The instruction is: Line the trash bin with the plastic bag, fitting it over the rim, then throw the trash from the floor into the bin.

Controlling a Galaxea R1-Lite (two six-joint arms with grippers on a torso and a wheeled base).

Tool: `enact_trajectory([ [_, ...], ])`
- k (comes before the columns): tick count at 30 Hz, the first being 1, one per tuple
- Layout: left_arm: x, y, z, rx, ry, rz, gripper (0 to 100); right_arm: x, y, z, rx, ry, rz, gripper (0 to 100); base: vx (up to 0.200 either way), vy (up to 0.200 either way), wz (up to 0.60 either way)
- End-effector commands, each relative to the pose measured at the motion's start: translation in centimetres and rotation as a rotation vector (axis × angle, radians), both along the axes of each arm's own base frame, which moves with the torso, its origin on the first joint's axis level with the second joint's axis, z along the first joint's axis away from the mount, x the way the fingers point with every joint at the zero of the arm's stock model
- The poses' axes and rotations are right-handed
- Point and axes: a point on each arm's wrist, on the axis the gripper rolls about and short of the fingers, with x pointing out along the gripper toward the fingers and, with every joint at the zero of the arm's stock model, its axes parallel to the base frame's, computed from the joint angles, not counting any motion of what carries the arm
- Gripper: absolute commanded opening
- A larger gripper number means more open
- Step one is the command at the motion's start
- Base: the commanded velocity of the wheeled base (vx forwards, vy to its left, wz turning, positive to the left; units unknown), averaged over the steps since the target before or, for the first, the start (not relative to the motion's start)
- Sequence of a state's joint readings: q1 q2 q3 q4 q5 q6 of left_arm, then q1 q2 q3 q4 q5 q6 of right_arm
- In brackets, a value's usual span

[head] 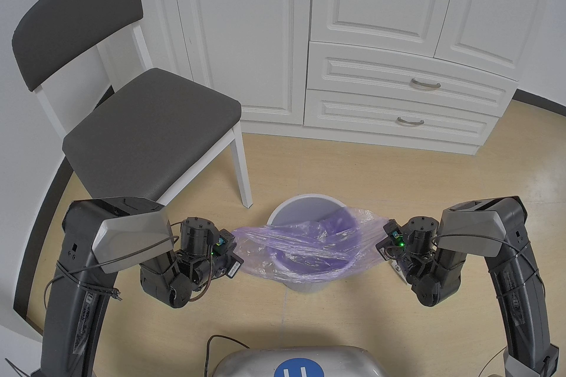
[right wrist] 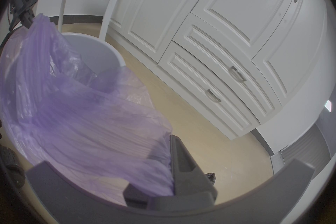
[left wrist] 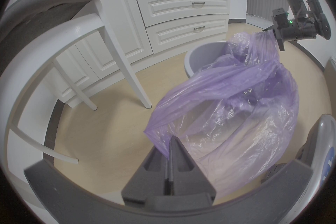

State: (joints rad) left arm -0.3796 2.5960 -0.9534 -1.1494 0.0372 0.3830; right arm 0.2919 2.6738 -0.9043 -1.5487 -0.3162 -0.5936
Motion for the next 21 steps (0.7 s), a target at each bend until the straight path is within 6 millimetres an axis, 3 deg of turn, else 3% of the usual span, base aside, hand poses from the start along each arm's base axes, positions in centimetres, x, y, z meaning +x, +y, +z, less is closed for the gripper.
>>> enact_trajectory([
  [1,0.3,0.0,-0.3,-0.002,0.011,0.007,0,0.0,-0.5,0.2,-0.002,0.002,-0.011,0,0.0,0.0,0.0],
  [3,0.3,0.1,-0.4,0.001,0.017,0.008,0,0.0,-0.5,0.2,-0.004,0.003,-0.012,0,0.0,0.0,0.0],
  [4,0.3,0.1,-0.4,0.001,0.017,0.008,0,0.0,-0.5,0.2,-0.004,0.005,-0.012,100,0.0,0.0,0.0],
  [12,0.3,0.1,-0.4,0.0,0.019,0.007,0,-0.7,-2.4,2.5,0.008,0.008,-0.001,100,0.0,0.0,0.0],
  [15,0.3,0.2,-0.4,-0.002,0.021,0.008,0,-0.6,-5.0,3.7,0.047,0.011,0.085,100,0.0,0.0,0.0],
  [16,0.3,0.2,-0.4,-0.002,0.021,0.008,0,-0.6,-5.0,3.7,0.047,0.011,0.085,100,0.0,0.0,0.0],
  [17,0.3,0.2,-0.4,-0.003,0.021,0.007,0,-0.4,-6.4,3.7,0.082,0.029,0.151,100,0.0,0.0,0.0],
  [21,0.3,0.2,-0.4,-0.012,0.029,0.013,0,-0.3,-8.9,3.1,0.185,0.08,0.291,100,0.0,0.0,0.0],
])
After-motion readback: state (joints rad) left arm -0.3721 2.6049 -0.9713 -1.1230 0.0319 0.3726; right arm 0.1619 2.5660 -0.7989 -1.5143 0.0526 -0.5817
